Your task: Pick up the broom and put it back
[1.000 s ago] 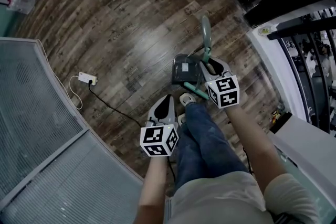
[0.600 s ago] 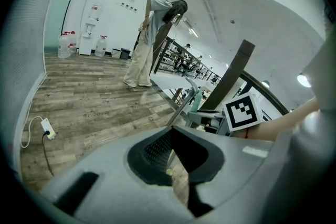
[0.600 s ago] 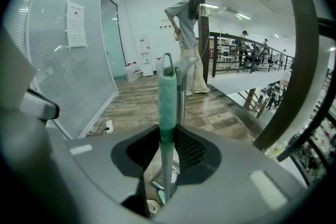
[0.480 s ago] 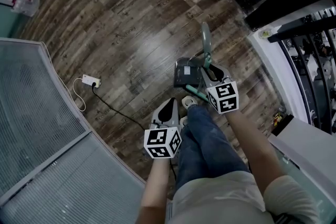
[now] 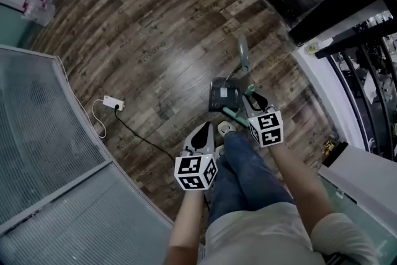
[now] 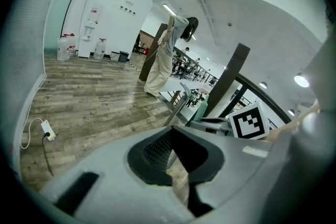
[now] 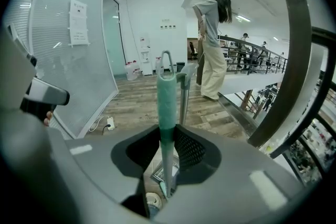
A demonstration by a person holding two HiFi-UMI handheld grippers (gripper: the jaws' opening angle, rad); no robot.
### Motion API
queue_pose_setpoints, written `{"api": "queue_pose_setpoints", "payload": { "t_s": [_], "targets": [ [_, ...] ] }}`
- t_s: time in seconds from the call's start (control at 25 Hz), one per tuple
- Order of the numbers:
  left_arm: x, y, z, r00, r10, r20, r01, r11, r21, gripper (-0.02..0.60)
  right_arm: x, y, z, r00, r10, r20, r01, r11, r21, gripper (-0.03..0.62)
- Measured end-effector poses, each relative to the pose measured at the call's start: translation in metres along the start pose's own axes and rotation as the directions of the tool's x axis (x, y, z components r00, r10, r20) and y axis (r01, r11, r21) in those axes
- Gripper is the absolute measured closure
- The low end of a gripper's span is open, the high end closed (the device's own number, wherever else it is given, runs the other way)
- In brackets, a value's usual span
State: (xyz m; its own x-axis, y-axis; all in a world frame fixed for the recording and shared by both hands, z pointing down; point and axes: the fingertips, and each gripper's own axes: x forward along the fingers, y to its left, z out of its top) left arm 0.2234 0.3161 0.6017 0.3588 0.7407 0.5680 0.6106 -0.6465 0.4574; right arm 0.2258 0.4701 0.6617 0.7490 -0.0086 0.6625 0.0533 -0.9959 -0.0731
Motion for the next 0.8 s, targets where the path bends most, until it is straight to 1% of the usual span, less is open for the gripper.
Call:
{"api": "queue_pose_setpoints", "payload": {
  "t_s": [0.48,0.8],
  "targets": [
    [-0.031,-0.015,-0.003,1.0,-0.003,0.012,0.003,1.0,0.003,0.581,-0.042,0.009,-0.008,1.0,-0.016,0.01,0.016,1.0,-0.018,0.497],
    [-0.052,-0.029,0.001,1.0,-0.003,0.02,0.003,1.0,0.012,0.581,-0.07,0.011,0.002,0.999,-0.018,0.035,0.019,0.999,-0.034,0.497]
  ]
}}
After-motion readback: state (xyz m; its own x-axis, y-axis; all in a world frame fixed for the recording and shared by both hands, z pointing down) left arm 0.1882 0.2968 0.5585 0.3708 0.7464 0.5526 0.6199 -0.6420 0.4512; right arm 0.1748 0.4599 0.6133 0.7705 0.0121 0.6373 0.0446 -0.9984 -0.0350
